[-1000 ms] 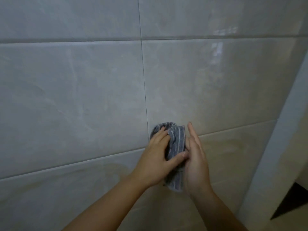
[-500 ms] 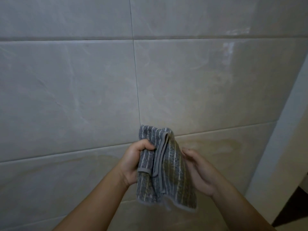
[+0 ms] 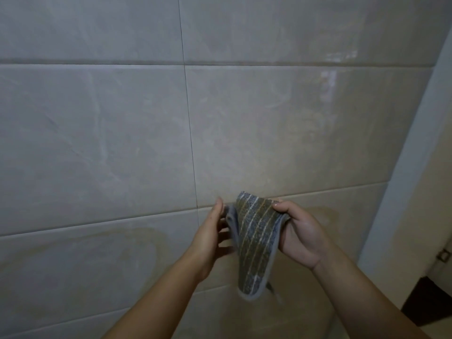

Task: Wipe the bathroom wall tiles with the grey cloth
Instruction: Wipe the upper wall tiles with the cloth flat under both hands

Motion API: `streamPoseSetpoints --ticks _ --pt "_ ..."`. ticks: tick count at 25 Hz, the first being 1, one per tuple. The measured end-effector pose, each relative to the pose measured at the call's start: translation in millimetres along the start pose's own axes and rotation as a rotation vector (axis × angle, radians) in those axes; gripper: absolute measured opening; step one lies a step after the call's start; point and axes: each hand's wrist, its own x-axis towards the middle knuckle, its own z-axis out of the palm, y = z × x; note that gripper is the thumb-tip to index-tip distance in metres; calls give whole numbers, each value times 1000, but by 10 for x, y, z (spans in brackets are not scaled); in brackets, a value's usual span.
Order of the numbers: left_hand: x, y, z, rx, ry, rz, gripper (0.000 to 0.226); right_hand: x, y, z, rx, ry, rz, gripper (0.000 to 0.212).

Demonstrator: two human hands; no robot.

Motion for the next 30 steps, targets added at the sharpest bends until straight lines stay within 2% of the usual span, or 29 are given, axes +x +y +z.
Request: streamPoseSetpoints --ticks 2,4,7,9,11,12,14,16,17,18,19,21,23,25,27,30 --pt "-3 30 -42 -38 -143 -30 57 -11 -28 -24 1 15 -9 78" --pt "21 15 -90 -15 -193 -19 57 -39 -40 -31 -40 22 -7 79" --pt "42 -29 -148 -150 -239 -41 52 -86 -83 10 -6 -1 -2 69" --pt "1 9 -245 46 -230 -2 43 -117 -173 24 9 52 -35 46" --pt "-16 106 -407 441 -170 123 25 -147 -320 -23 -86 206 -129 12" --pt "4 160 -511 610 -95 190 17 -165 -402 -75 -227 292 -187 10" --pt "17 278 -664 887 97 317 10 -173 -524 -218 -719 458 -244 16" --pt "60 354 -673 1285 358 576 9 -119 -563 -317 -1212 619 -292 18" --pt "83 368 -651 1443 460 676 12 -56 -553 -315 -1378 686 -309 17" --pt "92 394 -595 1526 542 701 15 22 -542 -274 -1470 754 -314 16" --pt "109 427 -525 1553 595 633 18 103 -531 -208 -1493 825 -317 15" --pt "164 477 -407 1513 663 440 27 279 -507 -142 -1426 949 -344 14" --pt "225 543 -337 1399 713 375 28 443 -464 -112 -1155 992 -390 12" --pt "252 581 -325 1262 753 387 26 586 -369 -120 -830 978 -454 8" --pt "266 524 -323 1219 789 419 24 700 -256 -129 -585 977 -553 13" --pt "246 296 -240 1111 918 552 28 802 -53 -104 -465 967 -750 26"
